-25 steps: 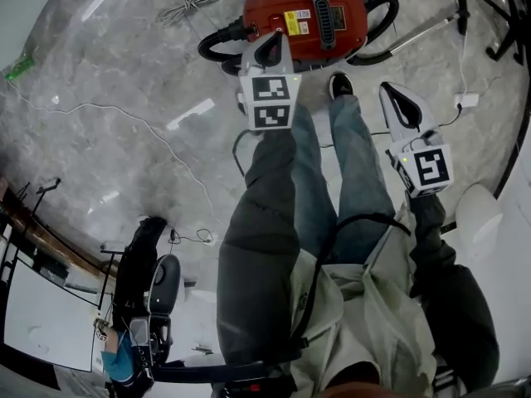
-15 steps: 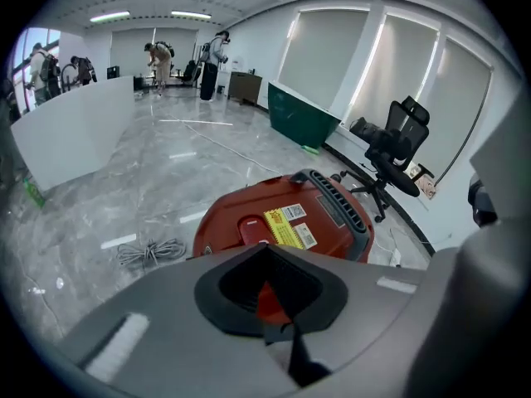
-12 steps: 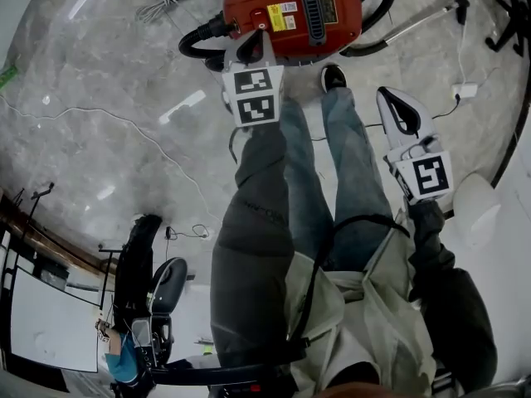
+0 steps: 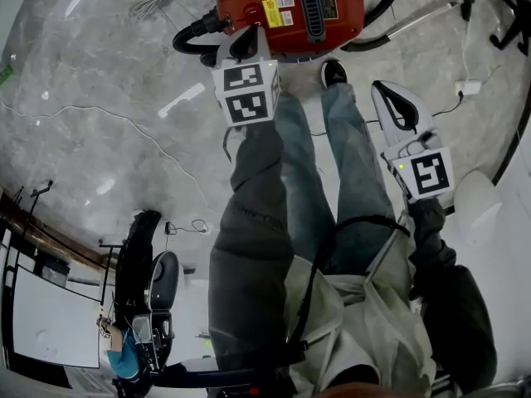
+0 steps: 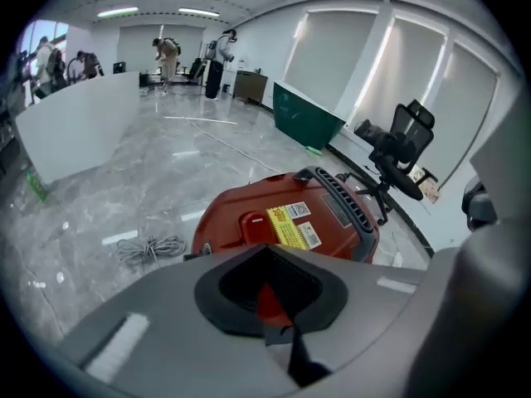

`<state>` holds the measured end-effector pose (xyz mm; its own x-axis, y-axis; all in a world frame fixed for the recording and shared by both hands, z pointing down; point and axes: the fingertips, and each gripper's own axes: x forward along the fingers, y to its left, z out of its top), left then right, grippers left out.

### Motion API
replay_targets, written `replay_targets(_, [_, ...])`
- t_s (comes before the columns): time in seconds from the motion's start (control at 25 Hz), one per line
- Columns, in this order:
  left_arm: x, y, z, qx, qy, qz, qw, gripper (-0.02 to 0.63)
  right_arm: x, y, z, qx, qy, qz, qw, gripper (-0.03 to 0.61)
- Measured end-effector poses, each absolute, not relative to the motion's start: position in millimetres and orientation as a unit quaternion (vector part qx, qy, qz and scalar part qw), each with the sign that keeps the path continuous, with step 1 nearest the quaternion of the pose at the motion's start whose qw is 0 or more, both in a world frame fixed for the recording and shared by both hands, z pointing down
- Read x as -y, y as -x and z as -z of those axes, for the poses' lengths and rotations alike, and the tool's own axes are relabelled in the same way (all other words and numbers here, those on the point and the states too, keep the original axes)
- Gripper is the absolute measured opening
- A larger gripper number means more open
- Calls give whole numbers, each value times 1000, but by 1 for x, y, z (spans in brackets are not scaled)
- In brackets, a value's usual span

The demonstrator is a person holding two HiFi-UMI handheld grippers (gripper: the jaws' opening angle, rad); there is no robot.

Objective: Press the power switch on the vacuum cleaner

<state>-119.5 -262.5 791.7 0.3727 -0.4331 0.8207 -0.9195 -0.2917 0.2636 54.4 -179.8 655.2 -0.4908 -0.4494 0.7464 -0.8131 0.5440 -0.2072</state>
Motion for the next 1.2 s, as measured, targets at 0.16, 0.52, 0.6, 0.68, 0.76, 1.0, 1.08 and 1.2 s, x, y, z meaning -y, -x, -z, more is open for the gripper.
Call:
replay_targets(0.16, [262, 120, -791, 465, -745, -321, 354, 2, 175, -54, -658, 817, -384, -280, 326, -2])
replay_targets(0.52, [279, 122, -778, 502, -751, -288, 318, 3, 176, -57, -657, 817, -385, -281, 325, -2])
replay_targets(0.6, [285, 121, -776, 504, -754, -282, 313, 3, 179, -55, -658, 817, -388, -281, 320, -2])
replay_targets(0.68, [288, 121, -775, 507, -756, -282, 303, 3, 182, -53, -659, 818, -389, -278, 318, -2])
replay_targets(0.76, [291, 121, -774, 510, -757, -281, 295, 3, 186, -51, -660, 819, -390, -273, 320, -2])
replay_targets(1.0, [295, 117, -779, 504, -759, -283, 301, 2, 191, -46, -659, 822, -387, -271, 318, -2])
replay_targets(1.08, [294, 116, -780, 509, -752, -278, 315, 3, 189, -46, -661, 822, -385, -272, 320, -2])
replay_targets(1.2, [296, 116, -781, 508, -740, -273, 345, 3, 188, -47, -663, 821, -383, -273, 323, -2])
